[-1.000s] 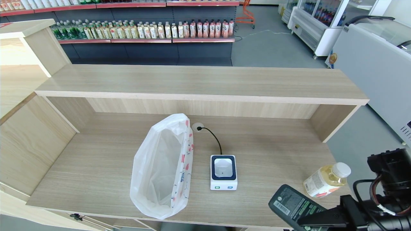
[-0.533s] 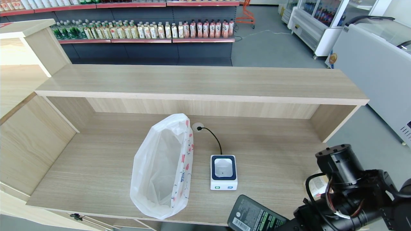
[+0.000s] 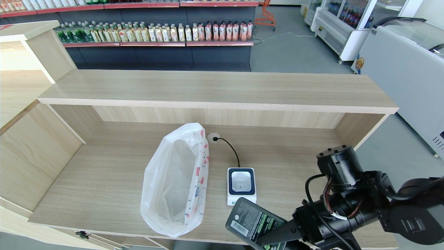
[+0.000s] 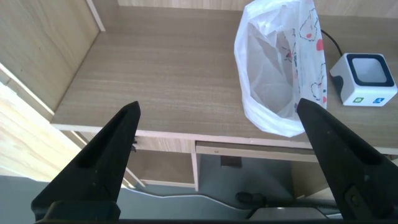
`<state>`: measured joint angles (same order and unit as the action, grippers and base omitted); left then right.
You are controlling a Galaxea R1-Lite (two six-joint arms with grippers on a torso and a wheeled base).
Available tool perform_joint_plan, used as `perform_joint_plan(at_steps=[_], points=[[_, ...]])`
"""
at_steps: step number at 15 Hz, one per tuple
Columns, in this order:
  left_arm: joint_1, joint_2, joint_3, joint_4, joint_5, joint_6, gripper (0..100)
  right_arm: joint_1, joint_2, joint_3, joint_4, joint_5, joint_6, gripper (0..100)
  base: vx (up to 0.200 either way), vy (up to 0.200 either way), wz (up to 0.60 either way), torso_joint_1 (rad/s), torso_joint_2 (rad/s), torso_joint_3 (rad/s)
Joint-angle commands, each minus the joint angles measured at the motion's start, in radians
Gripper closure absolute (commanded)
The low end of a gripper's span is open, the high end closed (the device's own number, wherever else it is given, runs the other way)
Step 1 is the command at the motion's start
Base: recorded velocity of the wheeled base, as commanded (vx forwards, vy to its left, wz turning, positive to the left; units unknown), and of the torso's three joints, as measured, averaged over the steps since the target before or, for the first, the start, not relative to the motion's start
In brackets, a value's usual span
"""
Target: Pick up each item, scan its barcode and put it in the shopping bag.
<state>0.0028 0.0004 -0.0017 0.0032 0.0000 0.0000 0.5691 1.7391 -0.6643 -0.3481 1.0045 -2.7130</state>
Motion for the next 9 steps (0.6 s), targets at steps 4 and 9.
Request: perform_joint_plan(at_steps=[4,9], points=[[0.0,0.0,0.0,0.0,0.0,0.0,0,-0.002,0.062,-0.018,-0.094,0.0,0.01,100,0.0,0.0,0.0,0.0,0.0,0.0],[0.0,0.0,0.0,0.0,0.0,0.0,0,0.001,0.108,-0.018,-0.203,0.0,0.07,100,0.0,0.0,0.0,0.0,0.0,0.0]])
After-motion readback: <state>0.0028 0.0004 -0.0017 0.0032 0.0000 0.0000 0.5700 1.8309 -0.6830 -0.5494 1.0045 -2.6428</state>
